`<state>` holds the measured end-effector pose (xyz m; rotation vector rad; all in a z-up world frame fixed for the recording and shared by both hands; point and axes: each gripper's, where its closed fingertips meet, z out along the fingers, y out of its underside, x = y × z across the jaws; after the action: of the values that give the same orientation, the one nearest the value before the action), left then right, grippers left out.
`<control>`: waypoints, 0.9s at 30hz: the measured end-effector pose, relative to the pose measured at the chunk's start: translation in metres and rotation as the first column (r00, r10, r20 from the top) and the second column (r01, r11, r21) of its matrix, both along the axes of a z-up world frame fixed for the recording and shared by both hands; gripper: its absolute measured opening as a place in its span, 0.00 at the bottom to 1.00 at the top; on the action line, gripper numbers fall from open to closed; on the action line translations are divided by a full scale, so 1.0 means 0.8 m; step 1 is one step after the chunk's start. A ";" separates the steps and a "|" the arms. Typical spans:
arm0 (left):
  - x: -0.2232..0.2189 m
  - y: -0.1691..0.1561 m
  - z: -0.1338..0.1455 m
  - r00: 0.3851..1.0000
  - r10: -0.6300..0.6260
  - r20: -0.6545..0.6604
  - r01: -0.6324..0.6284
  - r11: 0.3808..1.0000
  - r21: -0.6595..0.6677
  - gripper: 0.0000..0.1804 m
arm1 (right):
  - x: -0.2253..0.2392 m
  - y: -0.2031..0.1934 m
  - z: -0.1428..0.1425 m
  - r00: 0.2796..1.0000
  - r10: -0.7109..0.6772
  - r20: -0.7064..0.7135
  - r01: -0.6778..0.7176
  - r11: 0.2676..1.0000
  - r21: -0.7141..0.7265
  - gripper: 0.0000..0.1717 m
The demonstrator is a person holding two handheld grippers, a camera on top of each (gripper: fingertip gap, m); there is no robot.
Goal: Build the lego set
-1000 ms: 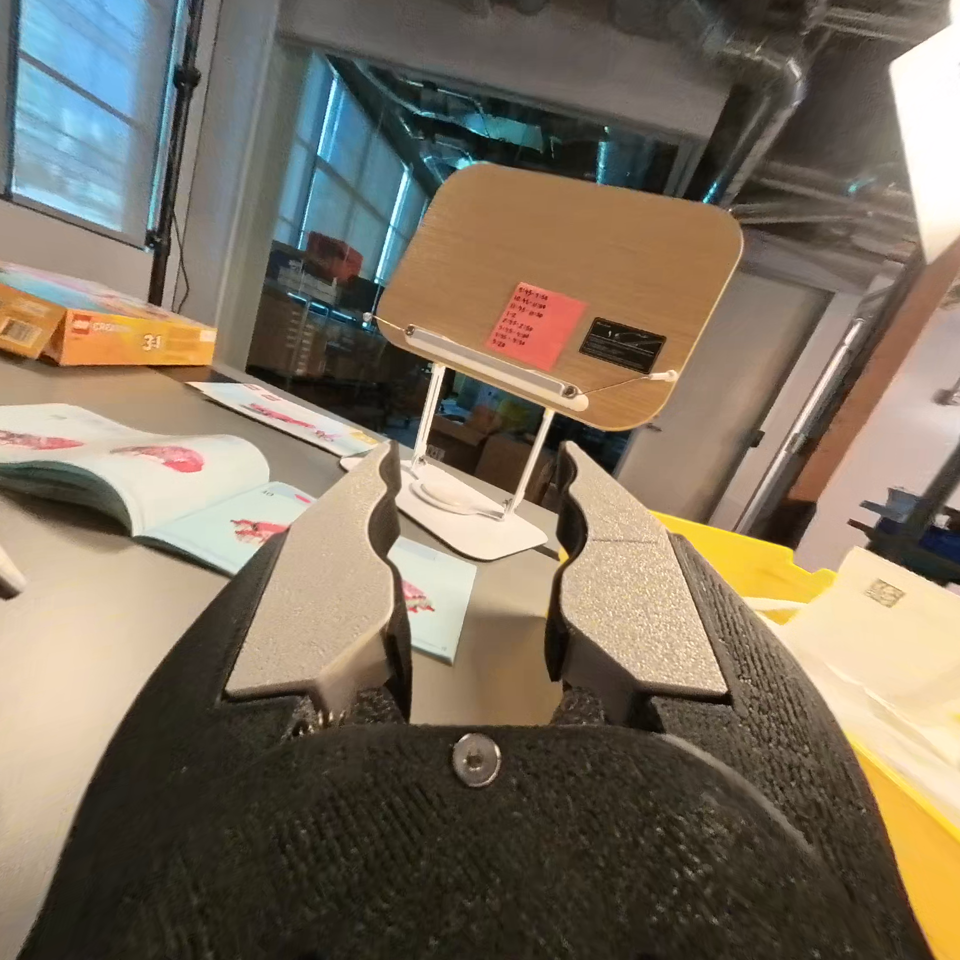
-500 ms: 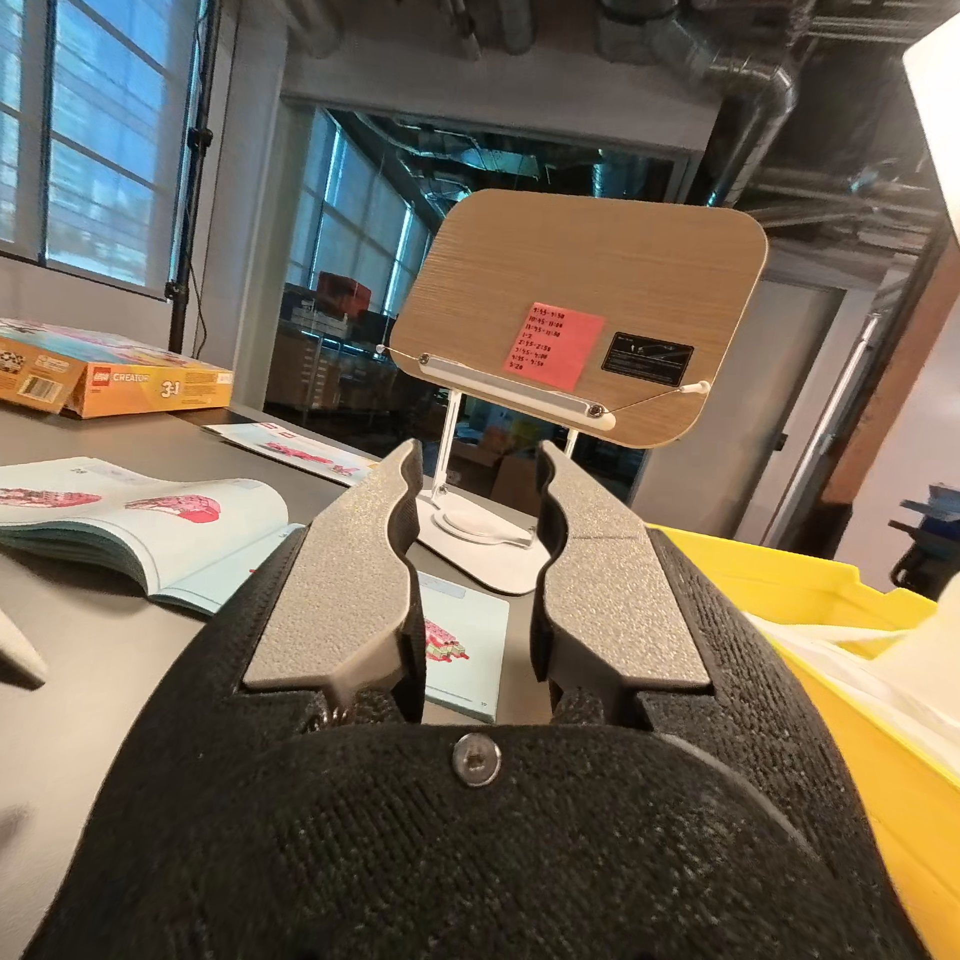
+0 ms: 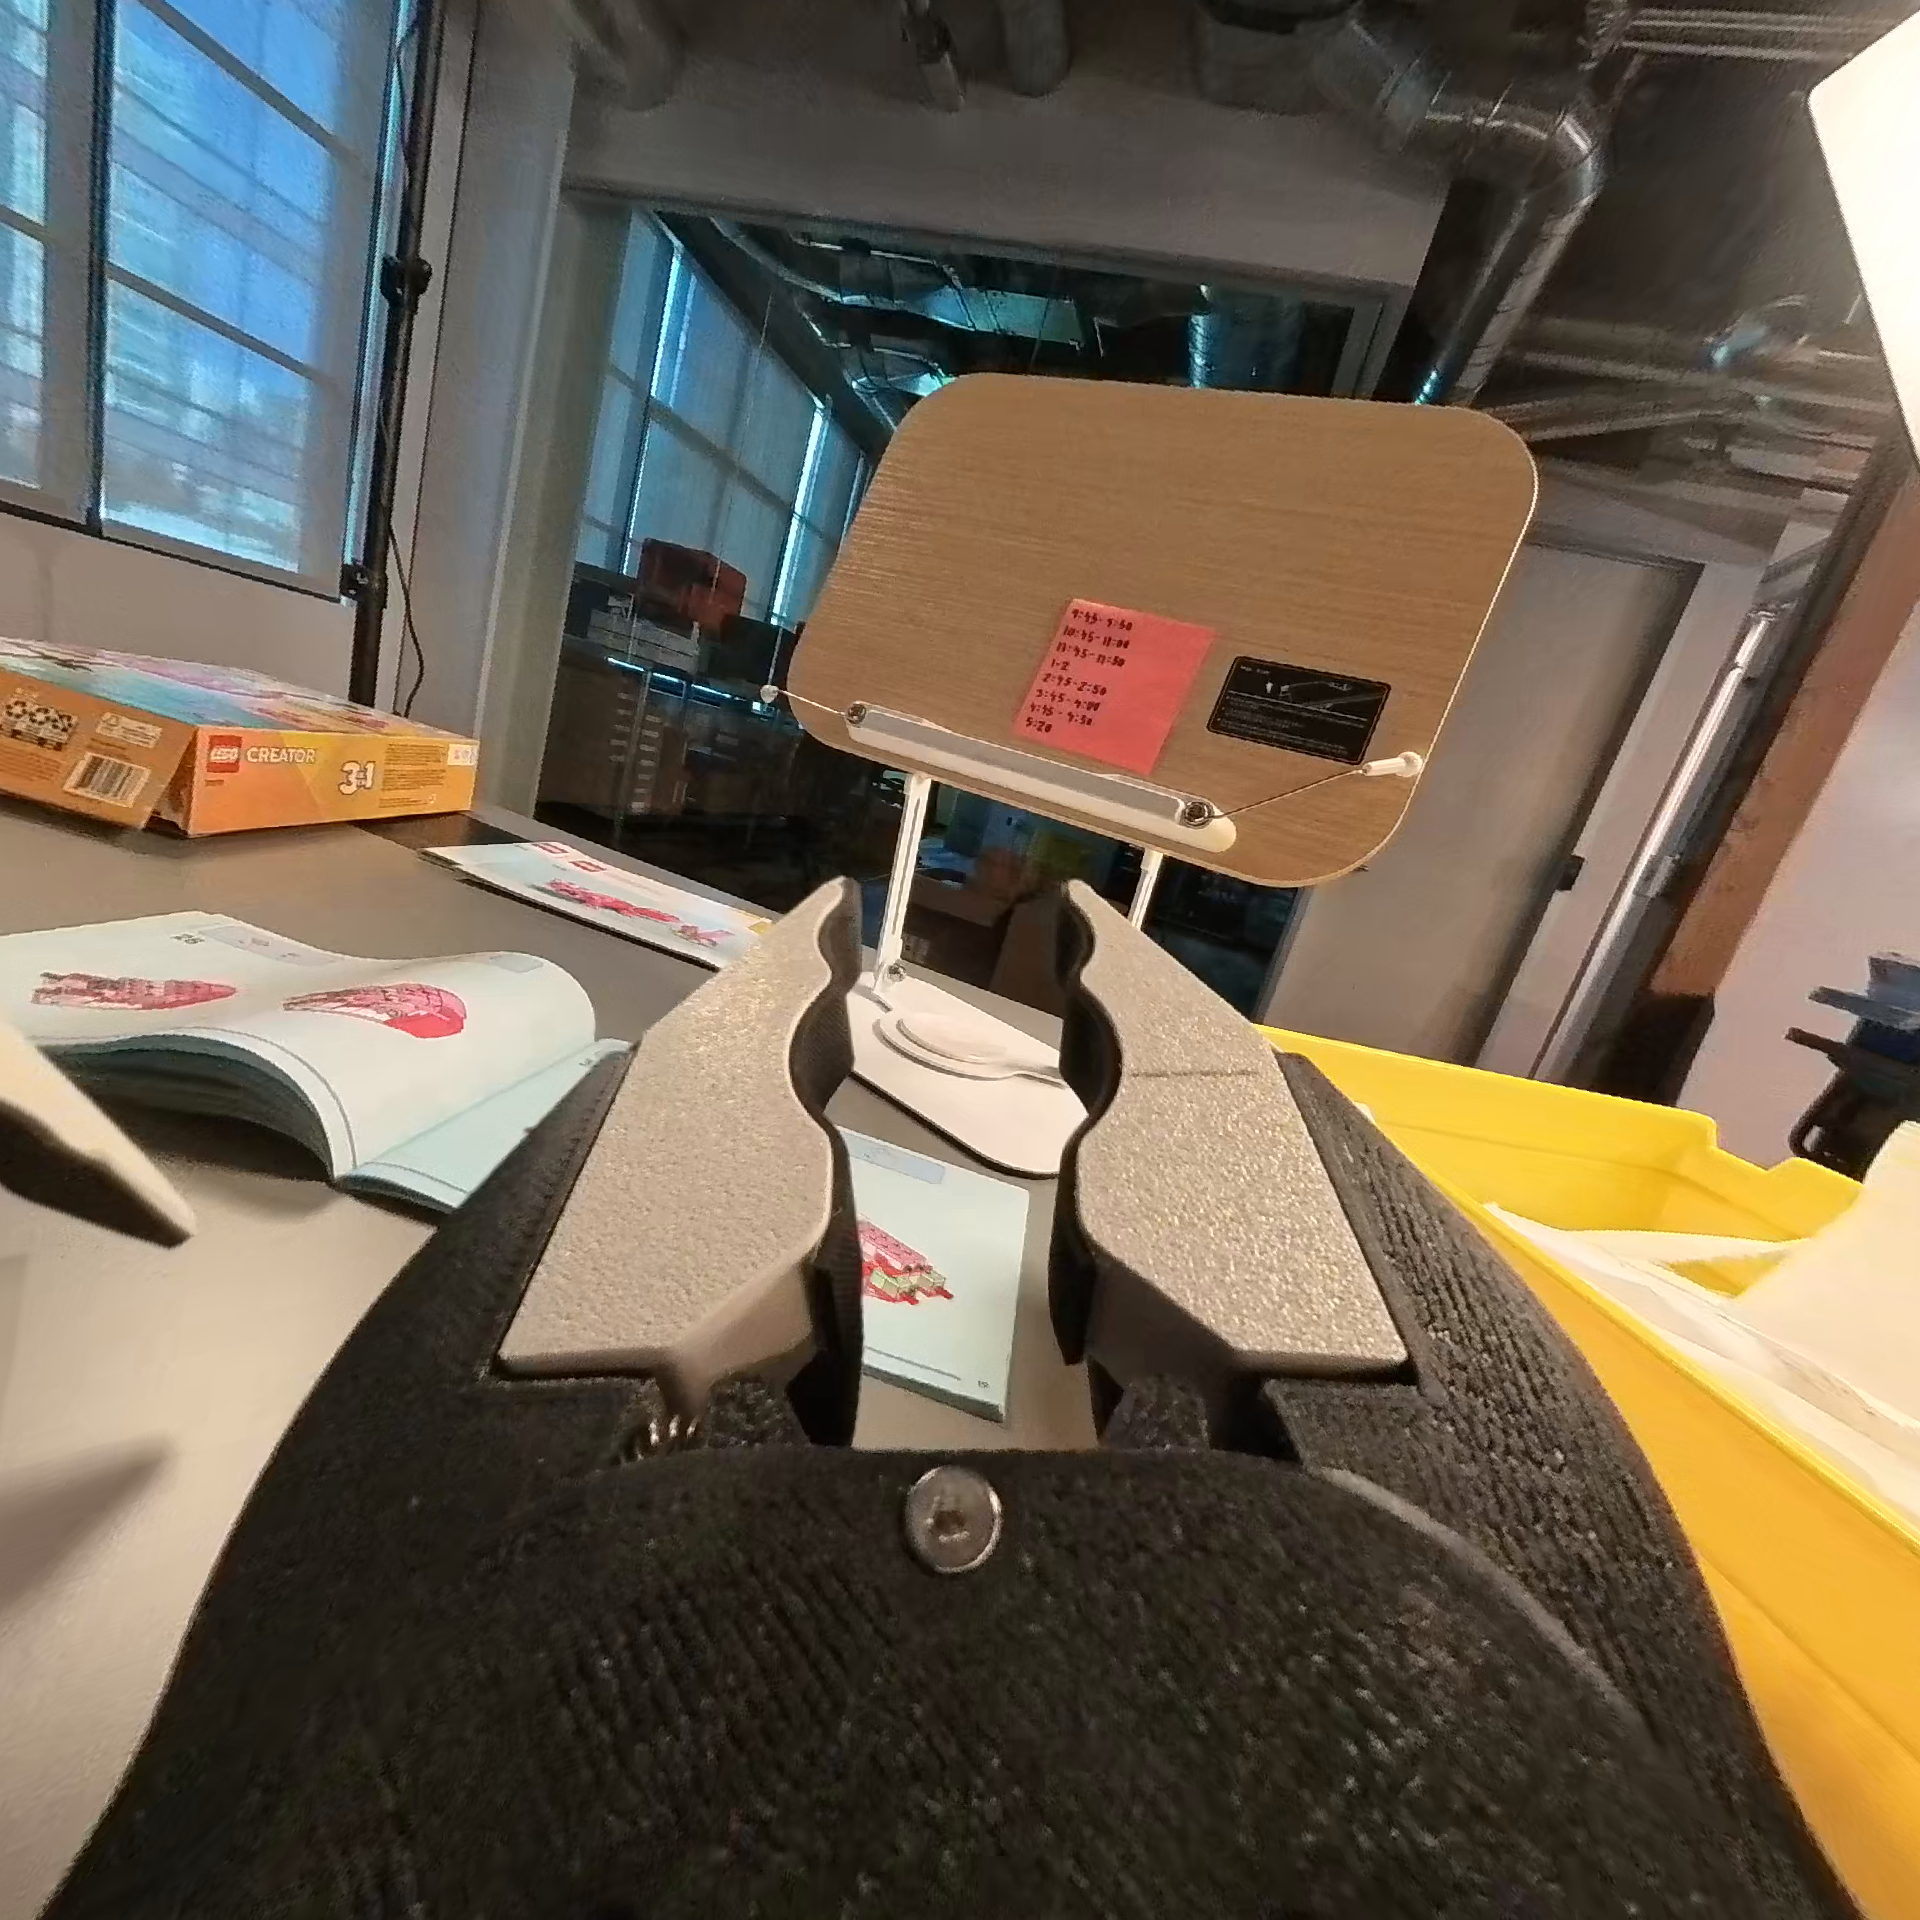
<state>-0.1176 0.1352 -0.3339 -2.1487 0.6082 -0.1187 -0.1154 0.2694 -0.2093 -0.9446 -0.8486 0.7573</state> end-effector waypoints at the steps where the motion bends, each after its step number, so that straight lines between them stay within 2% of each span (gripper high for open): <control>1: -0.003 0.000 0.001 1.000 0.009 0.001 -0.009 1.000 0.004 0.51 | 0.000 0.000 0.000 1.000 -0.003 0.002 0.003 1.000 0.001 0.20; 11: -0.016 0.004 0.006 0.999 0.035 0.021 -0.036 0.999 0.033 0.51 | -0.003 0.000 -0.004 1.000 -0.004 0.028 0.003 1.000 0.021 0.18; 13: -0.016 0.000 0.006 1.000 0.004 0.003 -0.004 1.000 0.026 0.56 | 0.001 0.005 0.001 1.000 -0.029 -0.004 0.029 0.999 0.013 0.21; 16: -0.040 -0.002 0.007 0.998 0.038 -0.057 -0.036 0.998 0.043 0.63 | 0.010 0.008 0.010 0.997 -0.029 -0.067 0.028 1.000 -0.014 0.23; 19: -0.051 0.001 0.020 0.997 0.074 0.020 -0.076 0.993 0.094 0.66 | 0.011 0.009 0.010 0.997 -0.028 -0.069 0.027 0.999 -0.021 0.23; 22: -0.055 0.006 0.044 0.991 0.094 0.094 -0.111 0.973 0.204 0.66 | 0.010 0.009 0.009 0.998 -0.035 -0.060 0.034 0.999 -0.013 0.23; 24: -0.063 0.008 0.061 0.988 0.122 0.096 -0.145 0.947 0.287 0.64 | 0.010 0.010 0.009 0.997 -0.046 -0.059 0.046 0.999 -0.010 0.24; 27: -0.077 0.004 0.072 0.983 0.168 0.078 -0.185 0.921 0.344 0.61 | 0.013 0.010 0.012 0.996 -0.053 -0.070 0.052 0.999 -0.006 0.25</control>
<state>-0.1795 0.1383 -0.2766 -1.8368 0.3725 0.0369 -0.1052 0.2777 -0.2000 -0.9356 -0.7582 0.7429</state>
